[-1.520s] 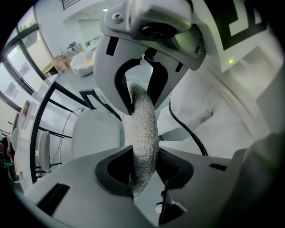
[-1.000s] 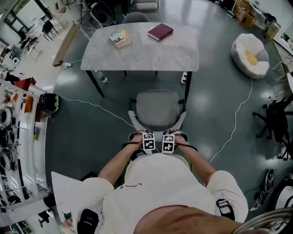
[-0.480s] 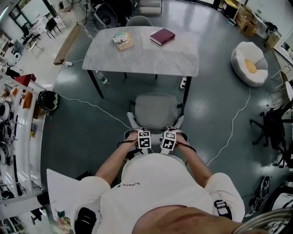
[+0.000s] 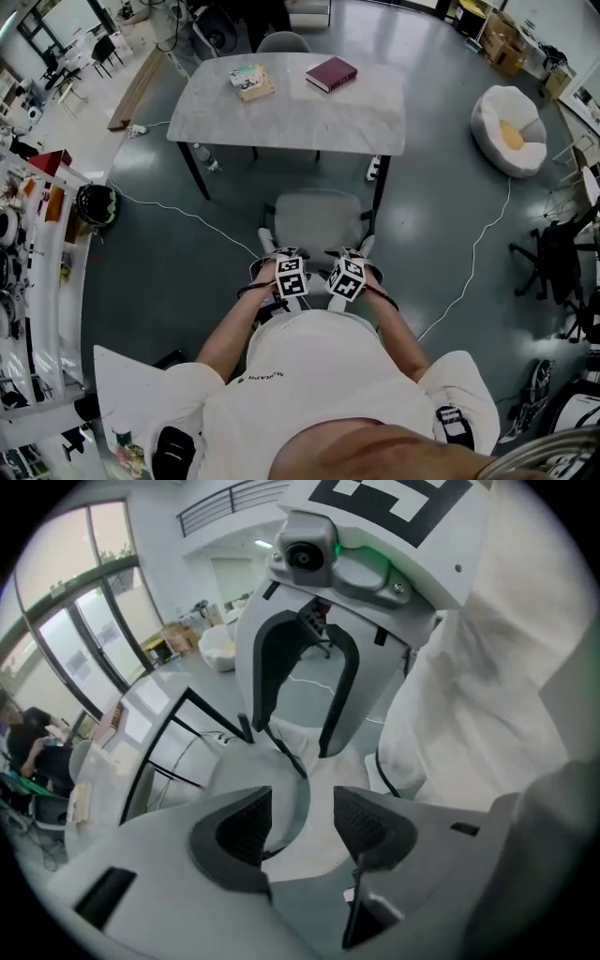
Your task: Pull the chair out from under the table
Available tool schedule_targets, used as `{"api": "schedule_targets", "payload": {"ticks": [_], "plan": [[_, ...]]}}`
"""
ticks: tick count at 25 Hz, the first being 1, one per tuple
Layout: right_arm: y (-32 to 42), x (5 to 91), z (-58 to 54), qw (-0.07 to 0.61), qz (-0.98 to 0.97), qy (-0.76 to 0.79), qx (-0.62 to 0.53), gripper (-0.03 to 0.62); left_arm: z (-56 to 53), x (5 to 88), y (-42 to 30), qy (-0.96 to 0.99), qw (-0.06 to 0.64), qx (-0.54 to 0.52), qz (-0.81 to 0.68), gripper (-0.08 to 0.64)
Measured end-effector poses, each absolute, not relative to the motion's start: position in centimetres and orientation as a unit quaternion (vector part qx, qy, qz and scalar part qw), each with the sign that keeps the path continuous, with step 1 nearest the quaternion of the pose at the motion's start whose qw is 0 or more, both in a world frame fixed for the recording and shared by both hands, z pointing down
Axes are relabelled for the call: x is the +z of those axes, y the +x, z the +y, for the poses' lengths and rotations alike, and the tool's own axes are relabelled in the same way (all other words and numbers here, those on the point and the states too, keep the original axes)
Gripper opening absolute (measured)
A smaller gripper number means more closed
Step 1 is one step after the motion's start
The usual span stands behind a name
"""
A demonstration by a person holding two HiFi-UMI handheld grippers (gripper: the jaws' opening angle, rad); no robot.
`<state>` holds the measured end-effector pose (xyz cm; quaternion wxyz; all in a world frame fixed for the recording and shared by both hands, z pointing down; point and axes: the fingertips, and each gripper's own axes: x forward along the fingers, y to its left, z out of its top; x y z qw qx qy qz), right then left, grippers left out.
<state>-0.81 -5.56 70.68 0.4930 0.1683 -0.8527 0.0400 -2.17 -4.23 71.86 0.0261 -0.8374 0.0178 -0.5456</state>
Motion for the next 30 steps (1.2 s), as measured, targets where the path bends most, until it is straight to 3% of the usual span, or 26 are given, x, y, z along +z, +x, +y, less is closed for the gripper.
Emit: {"api": "schedule_targets", "payload": {"ticks": [10, 17, 30], "plan": [[-0.3, 64.3, -11.5, 0.357, -0.870, 0.324, 0.103, 0.236, -10.3, 66.1, -0.8, -0.871, 0.009, -0.458, 0.180, 0.209], [0.2, 61.2, -13.4, 0.309, -0.868, 0.378, 0.094, 0.225, -12.6, 63.2, -1.6, -0.873, -0.024, -0.411, 0.260, 0.209], [2.5, 56.0, -15.7, 0.193, -0.849, 0.478, 0.119, 0.165, -15.0, 56.5, -3.0, -0.875, -0.128, -0.236, 0.403, 0.183]]}}
